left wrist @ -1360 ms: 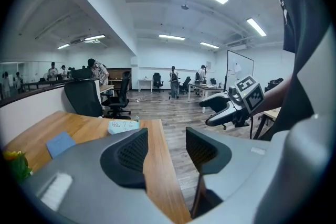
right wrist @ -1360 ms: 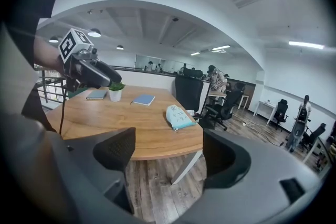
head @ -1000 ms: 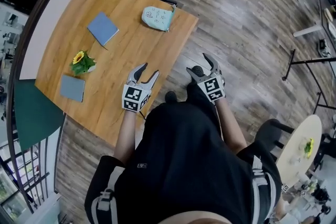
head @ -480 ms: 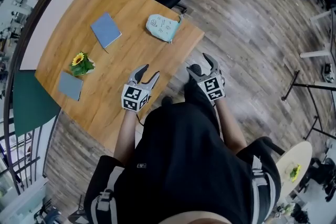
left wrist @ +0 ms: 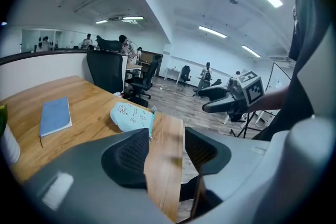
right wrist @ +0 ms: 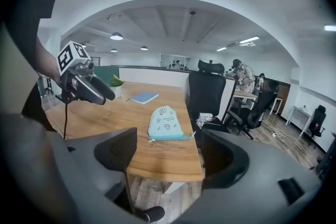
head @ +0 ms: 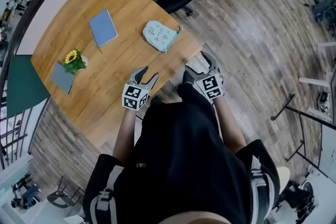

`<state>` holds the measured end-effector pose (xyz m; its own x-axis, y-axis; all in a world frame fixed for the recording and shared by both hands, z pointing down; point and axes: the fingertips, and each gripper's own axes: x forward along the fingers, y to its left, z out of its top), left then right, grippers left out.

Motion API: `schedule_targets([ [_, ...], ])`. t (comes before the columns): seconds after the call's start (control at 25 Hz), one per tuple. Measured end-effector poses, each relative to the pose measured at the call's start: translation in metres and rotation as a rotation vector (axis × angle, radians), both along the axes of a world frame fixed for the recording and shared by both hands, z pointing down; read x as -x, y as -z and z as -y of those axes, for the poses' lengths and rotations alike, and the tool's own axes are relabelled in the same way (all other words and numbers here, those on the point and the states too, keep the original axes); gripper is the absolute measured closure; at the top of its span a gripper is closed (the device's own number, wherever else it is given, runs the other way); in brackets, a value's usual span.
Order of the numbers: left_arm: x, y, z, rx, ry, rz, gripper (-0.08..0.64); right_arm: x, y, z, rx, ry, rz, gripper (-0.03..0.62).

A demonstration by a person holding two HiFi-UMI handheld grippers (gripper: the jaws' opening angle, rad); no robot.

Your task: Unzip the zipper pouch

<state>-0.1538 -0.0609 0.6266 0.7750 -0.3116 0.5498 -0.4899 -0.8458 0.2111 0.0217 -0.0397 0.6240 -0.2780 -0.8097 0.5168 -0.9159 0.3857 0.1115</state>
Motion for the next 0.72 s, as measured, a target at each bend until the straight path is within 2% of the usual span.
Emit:
schedule_targets([
  [0.16, -0.012, -0.022, 0.01, 0.078, 0.126, -0.004, 0.347, -0.016, -0.006, 0.015, 0.025, 0.091, 0.012, 0.21],
  [0.32, -0.019, -0.034, 0.032, 0.167, 0.327, -0.106, 0.36, -0.027, -0.021, 0.026, 0.065, 0.205, 0.016, 0.216],
  [0.56, -0.014, -0.057, 0.065, 0.232, 0.595, -0.236, 0.379, -0.027, -0.028, 0.039, 0.079, 0.35, 0.031, 0.222],
  [0.64, -0.011, -0.062, 0.066, 0.273, 0.65, -0.285, 0.379, -0.024, -0.028, 0.043, 0.08, 0.375, 0.038, 0.222],
  [0.72, -0.013, -0.07, 0.065, 0.32, 0.665, -0.305, 0.379, -0.021, -0.026, 0.046, 0.081, 0.383, 0.041, 0.222],
])
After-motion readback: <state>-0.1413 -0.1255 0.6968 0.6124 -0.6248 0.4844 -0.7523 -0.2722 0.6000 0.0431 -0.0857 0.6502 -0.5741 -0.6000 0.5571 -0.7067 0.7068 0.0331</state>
